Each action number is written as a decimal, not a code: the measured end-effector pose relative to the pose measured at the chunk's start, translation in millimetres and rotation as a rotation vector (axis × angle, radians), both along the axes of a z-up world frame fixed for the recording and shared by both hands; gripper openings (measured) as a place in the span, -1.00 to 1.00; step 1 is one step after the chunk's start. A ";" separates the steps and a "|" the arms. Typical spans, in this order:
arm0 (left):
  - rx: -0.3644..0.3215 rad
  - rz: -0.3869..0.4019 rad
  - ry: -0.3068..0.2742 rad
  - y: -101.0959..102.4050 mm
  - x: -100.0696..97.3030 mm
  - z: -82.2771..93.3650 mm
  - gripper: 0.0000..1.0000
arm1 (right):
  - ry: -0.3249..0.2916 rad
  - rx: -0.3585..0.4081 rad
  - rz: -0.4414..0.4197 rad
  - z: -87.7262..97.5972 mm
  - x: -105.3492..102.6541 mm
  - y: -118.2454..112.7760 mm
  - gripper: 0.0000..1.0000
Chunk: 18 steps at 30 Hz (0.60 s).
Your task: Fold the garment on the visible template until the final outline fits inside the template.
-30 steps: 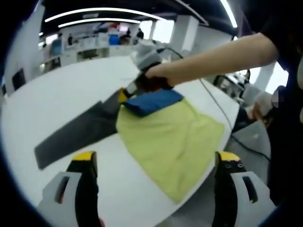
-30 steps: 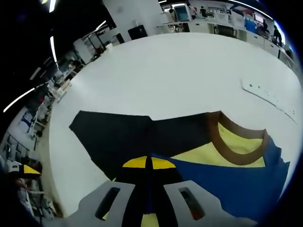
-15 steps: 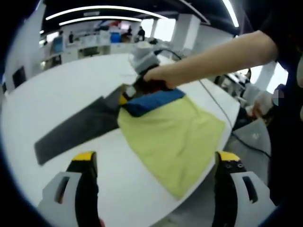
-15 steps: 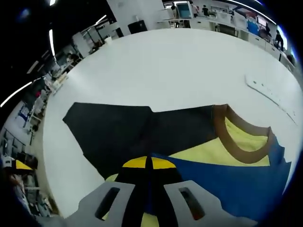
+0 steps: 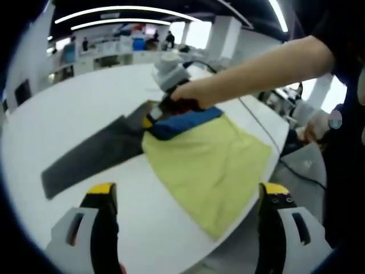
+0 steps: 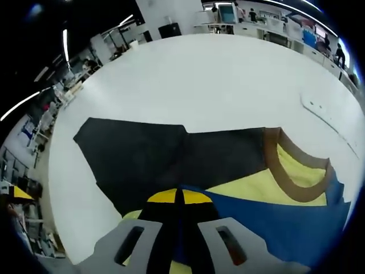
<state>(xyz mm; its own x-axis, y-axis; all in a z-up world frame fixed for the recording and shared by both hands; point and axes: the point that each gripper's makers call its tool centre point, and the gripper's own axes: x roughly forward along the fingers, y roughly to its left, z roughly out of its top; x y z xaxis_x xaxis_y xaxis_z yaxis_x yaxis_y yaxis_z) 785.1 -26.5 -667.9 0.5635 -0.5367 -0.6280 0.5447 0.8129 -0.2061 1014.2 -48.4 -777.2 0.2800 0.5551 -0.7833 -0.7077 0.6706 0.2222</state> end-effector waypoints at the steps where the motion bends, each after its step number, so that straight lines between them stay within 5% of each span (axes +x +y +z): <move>1: 0.001 0.000 0.001 0.3 -0.2 -0.4 0.99 | 0.000 0.002 0.002 0.0 -0.2 0.5 -0.96; 12: 0.004 0.000 -0.002 -0.7 -0.5 2.3 0.99 | 0.002 0.017 0.043 0.4 -7.4 11.8 -0.94; 18: 0.010 0.003 -0.004 0.0 -1.6 4.5 0.99 | -0.027 0.051 0.060 16.8 -6.8 10.2 -0.93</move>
